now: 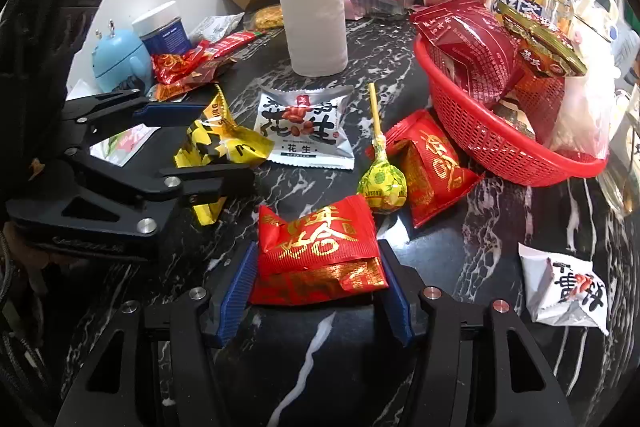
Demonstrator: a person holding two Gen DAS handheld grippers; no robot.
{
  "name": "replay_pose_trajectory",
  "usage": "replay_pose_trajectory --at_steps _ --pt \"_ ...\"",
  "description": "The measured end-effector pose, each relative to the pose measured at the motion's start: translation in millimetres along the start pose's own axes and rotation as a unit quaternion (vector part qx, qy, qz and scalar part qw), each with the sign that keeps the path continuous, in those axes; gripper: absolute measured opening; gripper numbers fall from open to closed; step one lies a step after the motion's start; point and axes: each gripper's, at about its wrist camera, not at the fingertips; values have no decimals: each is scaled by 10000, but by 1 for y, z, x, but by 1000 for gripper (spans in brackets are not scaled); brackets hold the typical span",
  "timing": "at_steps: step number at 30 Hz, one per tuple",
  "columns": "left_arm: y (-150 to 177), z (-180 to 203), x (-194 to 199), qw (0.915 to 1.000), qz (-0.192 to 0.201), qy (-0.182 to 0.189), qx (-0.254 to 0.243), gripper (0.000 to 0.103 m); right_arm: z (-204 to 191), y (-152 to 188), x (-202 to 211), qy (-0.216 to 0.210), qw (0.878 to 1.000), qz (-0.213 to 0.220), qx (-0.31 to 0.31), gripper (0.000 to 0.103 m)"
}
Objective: Organize snacks
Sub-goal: 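Grasp the red packet with the right gripper while the left grasps the yellow bag, then lift and carry the red packet and yellow bag toward the red basket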
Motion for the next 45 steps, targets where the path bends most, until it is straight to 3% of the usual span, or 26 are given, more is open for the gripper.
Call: replay_pose_trajectory --at_steps 6,8,9,22,32,39,45 --pt "8 3 3 9998 181 108 36 78 -3 1 0 118 9999 47 82 59" --pt "11 5 4 9997 223 31 12 67 -5 1 -1 155 9998 54 96 59" --pt "11 6 3 9998 194 25 13 53 -6 1 -1 147 9998 49 91 58" --pt "33 28 23 9998 60 181 18 52 -7 20 16 -54 9999 90 53 56" --pt "56 59 38 9993 -65 362 35 52 -2 55 34 -73 9999 107 -112 56" --pt "62 82 35 9989 -174 374 -243 52 3 74 46 -56 9995 123 -283 56" --pt "60 87 25 9991 -236 320 -163 52 6 81 51 27 9990 164 -404 56"
Point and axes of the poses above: each gripper's, at about its wrist camera, not at the fingertips, and x roughly against the way its jaws point, z to its right, y to its underside, and after that the axes turned 6 degrees about -z, right-handed
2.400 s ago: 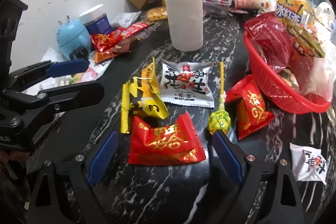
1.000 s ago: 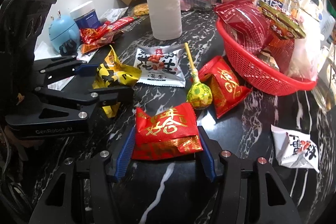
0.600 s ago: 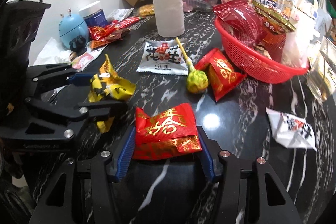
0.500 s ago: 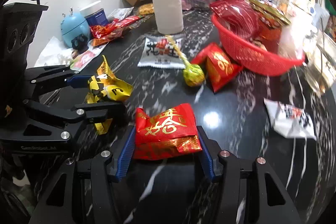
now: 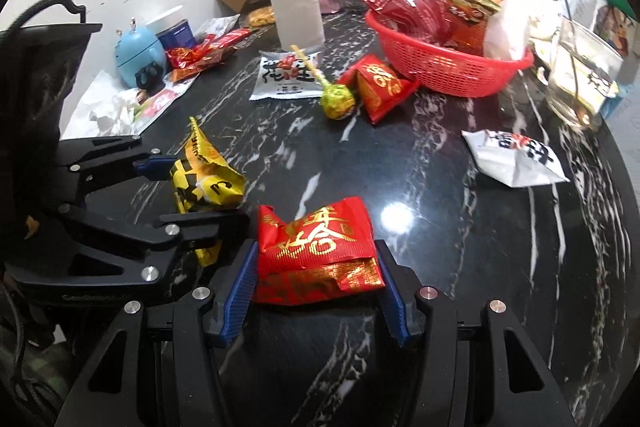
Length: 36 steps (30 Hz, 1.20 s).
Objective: Organize snacks
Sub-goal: 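Lift and carry the red packet and yellow bag toward the red basket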
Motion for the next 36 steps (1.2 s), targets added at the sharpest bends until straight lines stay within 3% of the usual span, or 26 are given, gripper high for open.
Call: replay_pose_trajectory --at_steps 7,20,36 --pt "-1 6 -4 9997 101 -203 -80 52 2 1 -1 -34 10000 0 -50 56" --pt "5 2 9 9994 -88 145 292 51 -1 0 6 -180 9998 126 -12 56" --pt "11 15 45 9991 275 203 244 51 -15 14 37 -154 9990 420 55 56"
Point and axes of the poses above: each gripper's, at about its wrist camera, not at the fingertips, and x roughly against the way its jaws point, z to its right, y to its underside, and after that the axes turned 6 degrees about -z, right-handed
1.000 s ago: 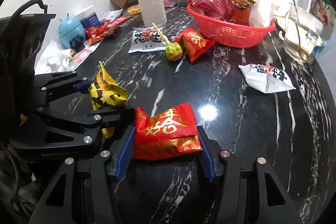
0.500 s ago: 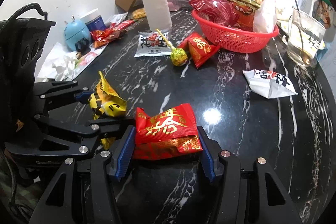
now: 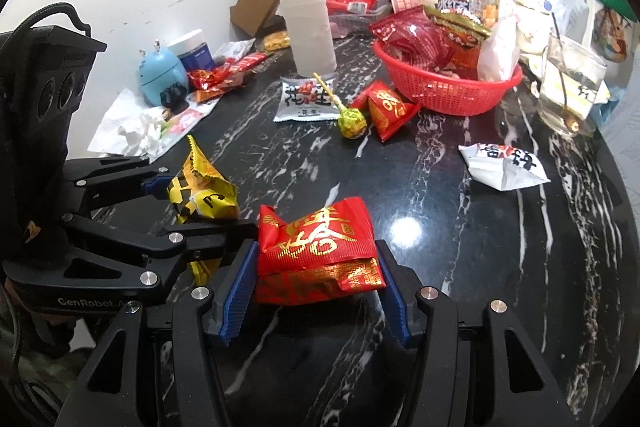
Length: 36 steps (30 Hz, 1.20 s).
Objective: Organize snacks
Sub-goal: 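Lift and carry the red packet and yellow bag toward the red basket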
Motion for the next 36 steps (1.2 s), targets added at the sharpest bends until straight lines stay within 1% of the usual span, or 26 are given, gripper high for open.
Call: replay_pose_trajectory --at_steps 7,15,20,25,30,36 --pt "1 11 16 9998 150 142 -43 51 -6 9 22 70 9998 205 22 56" --pt "-6 30 28 9986 393 281 -201 51 2 16 46 236 9986 460 -93 56" --pt "-16 44 31 9977 480 296 -364 51 8 18 59 349 9973 634 -132 56" --pt "-28 54 34 9966 546 431 -432 51 20 15 70 391 9964 721 -228 56" --pt "-43 60 40 9948 777 362 -548 51 26 8 79 608 9946 825 -187 56" --pt "-69 62 41 9933 875 373 -654 51 40 -7 86 624 9934 956 -144 56"
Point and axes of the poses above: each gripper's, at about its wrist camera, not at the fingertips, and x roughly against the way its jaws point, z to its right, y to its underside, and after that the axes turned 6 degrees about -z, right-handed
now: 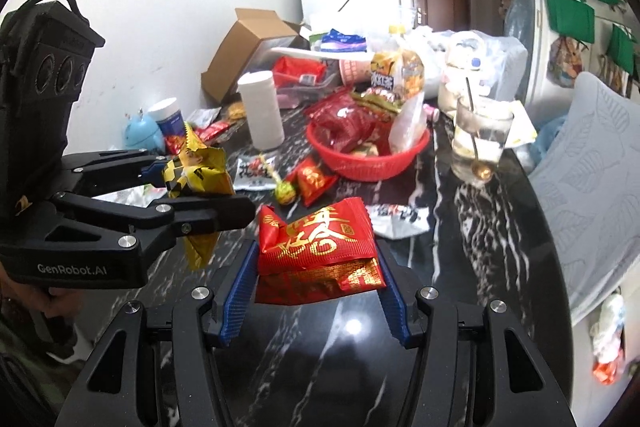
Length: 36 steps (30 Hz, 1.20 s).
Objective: Organize snacks
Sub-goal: 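Lift and carry the red packet and yellow bag toward the red basket, then open the right gripper over the basket while the left releases the yellow bag into it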
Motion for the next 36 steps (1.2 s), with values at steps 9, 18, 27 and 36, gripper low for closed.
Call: replay_pose_trajectory --at_steps 9,18,27,36 --pt "-40 -12 -19 9999 128 -9 -30 51 27 -38 -9 172 9997 140 32 56" --pt "-74 -44 -40 9996 216 -167 116 51 47 -80 -36 243 9994 210 86 56" --pt "-91 -80 -66 9987 88 -371 327 51 59 -114 -89 211 9994 24 286 57" --pt "-89 -101 -85 9977 -93 -479 477 51 65 -126 -133 121 9991 -191 358 58"
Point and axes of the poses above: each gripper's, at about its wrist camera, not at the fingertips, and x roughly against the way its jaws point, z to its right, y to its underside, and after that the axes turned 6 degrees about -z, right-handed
